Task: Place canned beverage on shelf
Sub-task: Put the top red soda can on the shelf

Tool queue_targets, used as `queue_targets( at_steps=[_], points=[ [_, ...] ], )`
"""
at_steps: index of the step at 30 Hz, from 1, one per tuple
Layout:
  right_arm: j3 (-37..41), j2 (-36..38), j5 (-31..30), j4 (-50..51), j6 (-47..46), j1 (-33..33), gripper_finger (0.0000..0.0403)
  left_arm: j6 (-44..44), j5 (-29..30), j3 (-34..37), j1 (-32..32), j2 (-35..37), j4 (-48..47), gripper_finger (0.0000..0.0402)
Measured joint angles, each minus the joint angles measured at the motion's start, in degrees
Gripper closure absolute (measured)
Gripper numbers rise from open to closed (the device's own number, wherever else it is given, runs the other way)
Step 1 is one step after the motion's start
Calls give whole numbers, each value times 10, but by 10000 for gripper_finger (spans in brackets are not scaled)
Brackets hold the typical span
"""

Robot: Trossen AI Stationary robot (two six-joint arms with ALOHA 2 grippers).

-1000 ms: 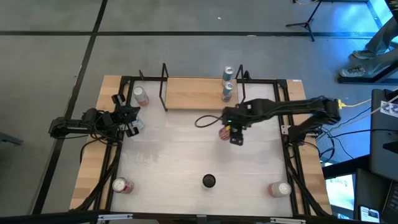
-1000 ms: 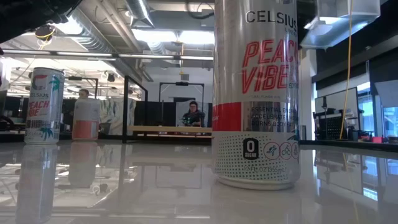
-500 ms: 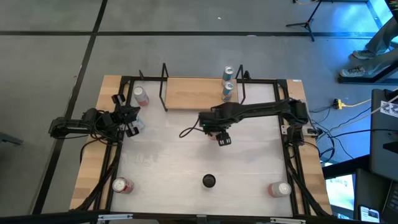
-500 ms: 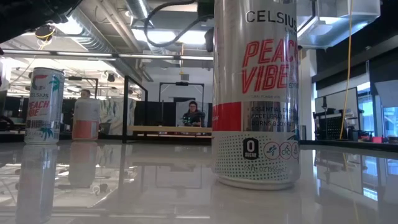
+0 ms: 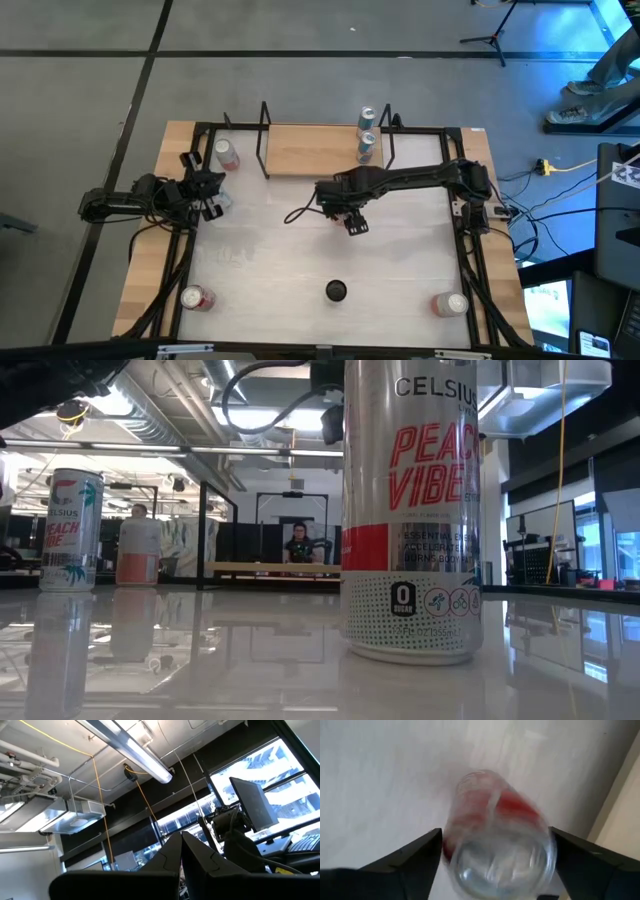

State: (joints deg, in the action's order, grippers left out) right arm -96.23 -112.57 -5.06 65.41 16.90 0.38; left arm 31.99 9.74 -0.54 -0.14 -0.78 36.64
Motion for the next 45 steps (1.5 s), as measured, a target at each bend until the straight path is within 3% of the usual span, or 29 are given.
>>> queue_targets(
  at_steps=[7, 14, 21, 27, 32, 36, 40, 45],
  points=[
    [-15, 0, 1, 17, -1, 0, 12, 0, 0, 0, 0, 0, 0, 395],
    [-75, 10, 7, 68, -35, 0, 13, 0, 0, 0, 0, 0, 0, 395],
    [-73, 59, 45, 42, -91, 0, 13, 0, 0, 0, 0, 0, -2, 395],
    [8, 112, 39, -62, -155, 0, 13, -1, 0, 0, 0, 0, -2, 395],
    [103, 155, -31, -151, -229, 0, 13, -1, 0, 0, 0, 0, -2, 395],
    [170, 169, -48, -214, -299, 0, 13, -1, 0, 0, 0, 0, -2, 395],
    [202, 169, -45, -263, -358, 0, 13, 0, 0, 0, 0, 0, -2, 395],
    [216, 165, -49, -287, -365, 0, 13, 0, 0, 0, 0, 0, -1, 395]
  ],
)
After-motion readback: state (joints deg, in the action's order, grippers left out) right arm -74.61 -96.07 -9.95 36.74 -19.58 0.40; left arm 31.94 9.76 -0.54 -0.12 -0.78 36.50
